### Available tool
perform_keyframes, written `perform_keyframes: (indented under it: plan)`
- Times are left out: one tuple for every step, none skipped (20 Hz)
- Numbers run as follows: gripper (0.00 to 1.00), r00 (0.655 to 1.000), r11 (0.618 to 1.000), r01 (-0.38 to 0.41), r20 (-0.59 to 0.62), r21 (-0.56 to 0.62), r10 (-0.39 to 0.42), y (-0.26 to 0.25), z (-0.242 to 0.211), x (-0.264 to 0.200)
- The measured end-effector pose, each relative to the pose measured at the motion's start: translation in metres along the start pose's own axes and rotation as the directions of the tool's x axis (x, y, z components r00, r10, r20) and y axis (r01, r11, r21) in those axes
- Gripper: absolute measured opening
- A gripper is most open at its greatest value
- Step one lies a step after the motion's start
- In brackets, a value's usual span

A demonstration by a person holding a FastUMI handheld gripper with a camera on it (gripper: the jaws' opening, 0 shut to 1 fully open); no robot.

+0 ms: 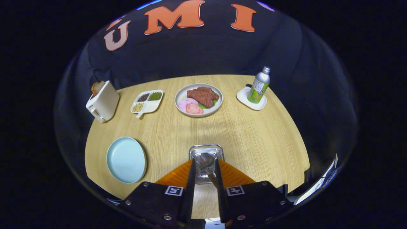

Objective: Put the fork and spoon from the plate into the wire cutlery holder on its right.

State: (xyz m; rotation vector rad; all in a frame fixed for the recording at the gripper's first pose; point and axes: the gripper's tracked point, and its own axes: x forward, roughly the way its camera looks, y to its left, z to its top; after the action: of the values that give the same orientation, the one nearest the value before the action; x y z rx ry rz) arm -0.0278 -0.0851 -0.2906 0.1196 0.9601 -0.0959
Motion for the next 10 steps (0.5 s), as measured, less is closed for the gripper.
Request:
perform_keyframes:
  plan:
    - [0.38,0.999,1.0,-0.001,0.048,0.007,0.0,0.001,0.011,-0.003]
    - [0.44,0.995,1.0,-0.004,0.104,0.013,0.003,0.002,0.025,-0.009]
    - [0.45,0.985,1.0,-0.015,0.17,0.019,0.011,0.006,0.039,-0.015]
    - [0.46,0.971,0.999,-0.028,0.239,0.024,0.022,0.01,0.055,-0.024]
    - [0.5,0.952,0.999,-0.041,0.303,0.025,0.031,0.014,0.07,-0.034]
    - [0.57,0.933,0.999,-0.043,0.36,0.021,0.033,0.015,0.082,-0.043]
    - [0.6,0.91,0.999,-0.045,0.413,0.015,0.034,0.017,0.095,-0.053]
    - [0.65,0.888,0.999,-0.042,0.459,0.011,0.033,0.018,0.106,-0.063]
    - [0.69,0.862,0.999,-0.038,0.507,0.008,0.029,0.02,0.118,-0.075]
    - [0.75,0.834,1.0,-0.031,0.552,0.007,0.021,0.022,0.13,-0.086]
